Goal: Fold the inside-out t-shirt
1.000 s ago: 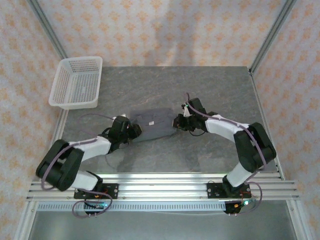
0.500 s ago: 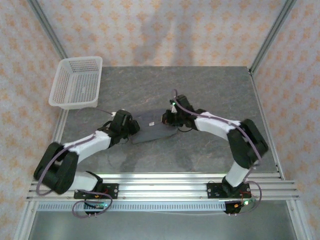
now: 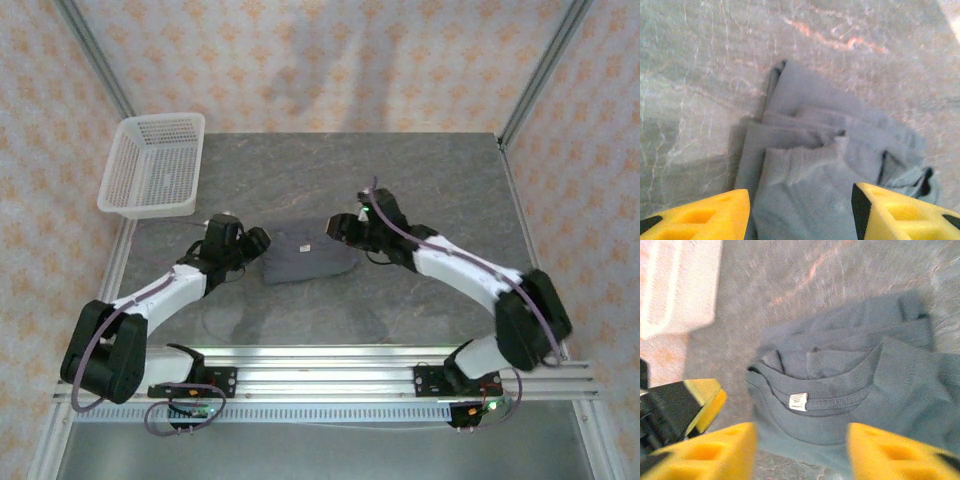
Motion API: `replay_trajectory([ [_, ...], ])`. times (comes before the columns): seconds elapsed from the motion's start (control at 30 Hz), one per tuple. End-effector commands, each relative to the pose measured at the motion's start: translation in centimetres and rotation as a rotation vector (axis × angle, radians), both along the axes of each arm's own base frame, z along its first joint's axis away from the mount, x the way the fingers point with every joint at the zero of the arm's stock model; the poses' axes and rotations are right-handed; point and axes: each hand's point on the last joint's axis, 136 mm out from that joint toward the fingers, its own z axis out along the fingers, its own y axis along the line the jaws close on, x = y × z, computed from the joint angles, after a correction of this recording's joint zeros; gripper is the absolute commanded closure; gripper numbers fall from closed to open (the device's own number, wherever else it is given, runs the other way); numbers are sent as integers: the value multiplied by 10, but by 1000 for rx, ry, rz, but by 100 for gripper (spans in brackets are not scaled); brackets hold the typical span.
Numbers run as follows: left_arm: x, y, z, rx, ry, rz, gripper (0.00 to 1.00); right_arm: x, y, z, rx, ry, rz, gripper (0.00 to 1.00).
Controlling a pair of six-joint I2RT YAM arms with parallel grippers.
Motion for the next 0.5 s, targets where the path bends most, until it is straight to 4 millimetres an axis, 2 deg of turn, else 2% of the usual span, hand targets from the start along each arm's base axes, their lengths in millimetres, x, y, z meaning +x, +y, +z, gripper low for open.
replay_trajectory([
  [0.0,0,-8,1,-44,50,-41,44,4,-49,-15,50,28,-216,28],
  [0.1,7,-5,-7,-17,71,-26,45,0,-67,-24,172,77,-282,26],
  [0.2,15,-8,-22,-19,108,-22,45,-8,-74,-30,163,94,-288,26],
  [0.37,33,-55,-46,-76,136,-134,47,-14,-77,-40,147,121,-294,27],
  [0.47,45,-96,-49,-151,101,-178,49,-18,-81,-38,142,119,-307,27],
])
